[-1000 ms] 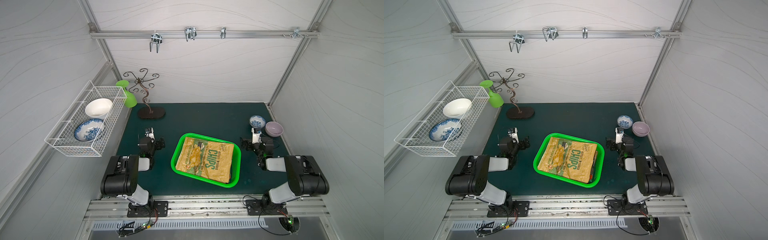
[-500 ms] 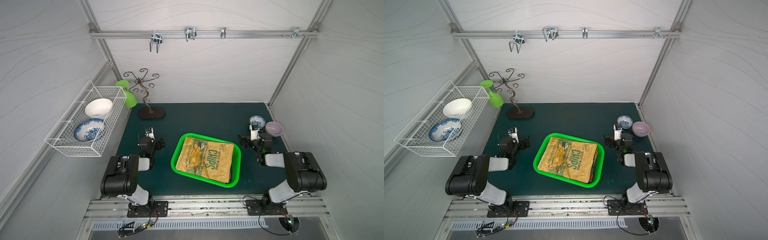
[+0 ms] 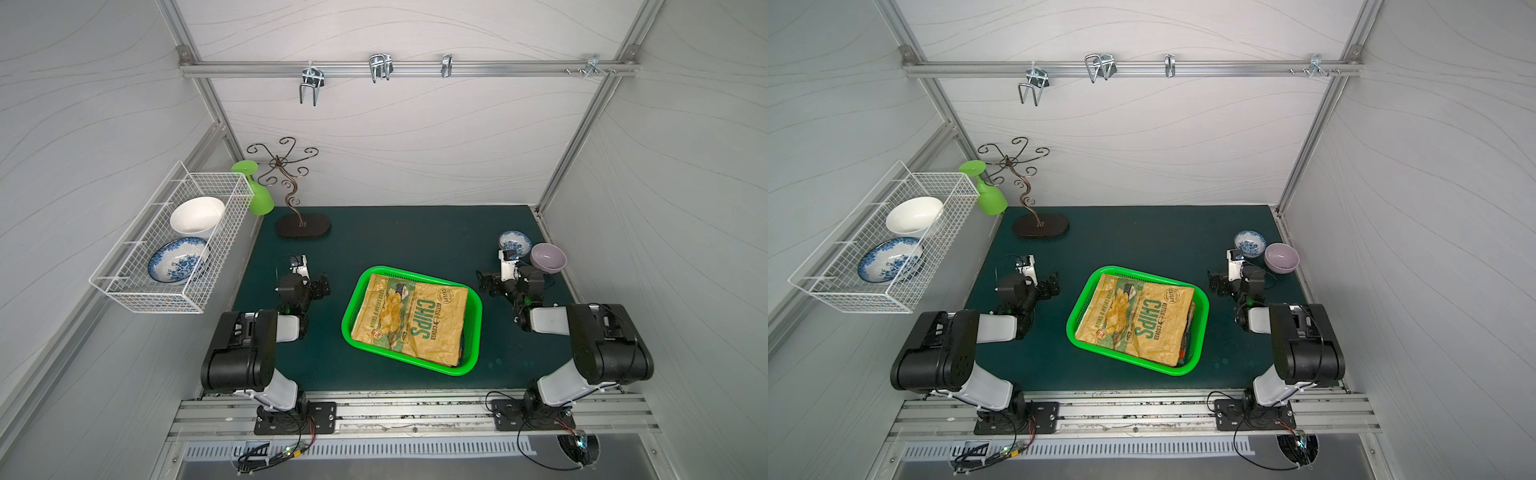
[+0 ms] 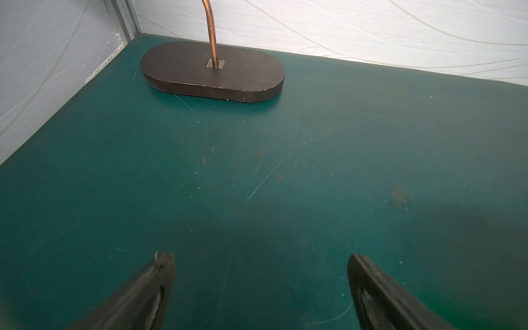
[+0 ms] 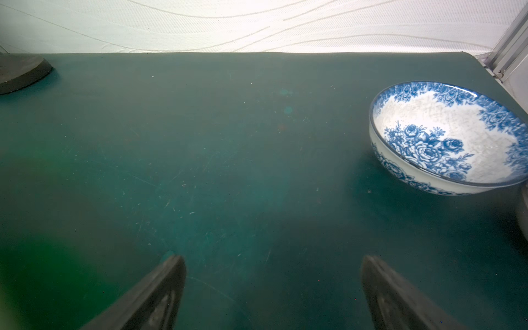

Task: Put the potato chips into the basket
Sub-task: Reset both arms

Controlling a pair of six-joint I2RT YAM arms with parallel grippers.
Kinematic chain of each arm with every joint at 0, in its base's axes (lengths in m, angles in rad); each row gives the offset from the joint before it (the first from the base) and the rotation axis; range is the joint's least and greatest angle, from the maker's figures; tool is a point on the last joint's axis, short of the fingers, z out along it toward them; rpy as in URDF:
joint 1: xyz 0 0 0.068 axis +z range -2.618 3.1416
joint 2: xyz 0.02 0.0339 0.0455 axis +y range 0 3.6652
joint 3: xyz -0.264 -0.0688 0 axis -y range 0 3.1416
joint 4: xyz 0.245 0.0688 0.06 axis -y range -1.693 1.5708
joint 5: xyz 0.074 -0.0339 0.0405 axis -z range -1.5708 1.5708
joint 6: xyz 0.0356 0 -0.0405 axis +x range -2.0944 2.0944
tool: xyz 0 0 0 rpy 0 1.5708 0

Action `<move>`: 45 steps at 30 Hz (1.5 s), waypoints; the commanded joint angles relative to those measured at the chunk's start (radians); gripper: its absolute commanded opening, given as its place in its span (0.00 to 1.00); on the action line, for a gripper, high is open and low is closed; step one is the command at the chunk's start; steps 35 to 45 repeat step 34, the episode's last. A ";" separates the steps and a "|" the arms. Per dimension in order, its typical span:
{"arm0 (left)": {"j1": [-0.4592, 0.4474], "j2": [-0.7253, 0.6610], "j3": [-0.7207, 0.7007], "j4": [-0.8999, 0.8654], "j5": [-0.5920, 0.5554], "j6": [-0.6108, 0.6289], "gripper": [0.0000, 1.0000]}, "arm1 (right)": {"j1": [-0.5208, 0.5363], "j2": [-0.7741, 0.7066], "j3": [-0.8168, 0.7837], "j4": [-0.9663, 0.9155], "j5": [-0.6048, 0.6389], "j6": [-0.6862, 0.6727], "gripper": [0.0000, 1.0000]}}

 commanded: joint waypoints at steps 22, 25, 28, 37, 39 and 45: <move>-0.002 0.002 0.028 0.028 -0.006 0.010 0.99 | -0.003 0.011 0.006 -0.010 -0.009 -0.001 0.99; -0.003 0.000 0.028 0.028 -0.004 0.009 0.99 | -0.001 0.009 0.006 -0.008 -0.005 -0.003 0.99; -0.002 0.002 0.028 0.028 -0.005 0.009 0.99 | 0.002 0.011 0.006 -0.006 -0.001 -0.004 0.99; -0.002 0.001 0.028 0.029 -0.005 0.009 0.99 | 0.003 0.005 0.003 -0.006 0.006 -0.004 0.99; -0.002 0.001 0.028 0.029 -0.005 0.009 0.99 | 0.003 0.005 0.003 -0.006 0.006 -0.004 0.99; -0.002 0.001 0.028 0.029 -0.005 0.009 0.99 | 0.003 0.005 0.003 -0.006 0.006 -0.004 0.99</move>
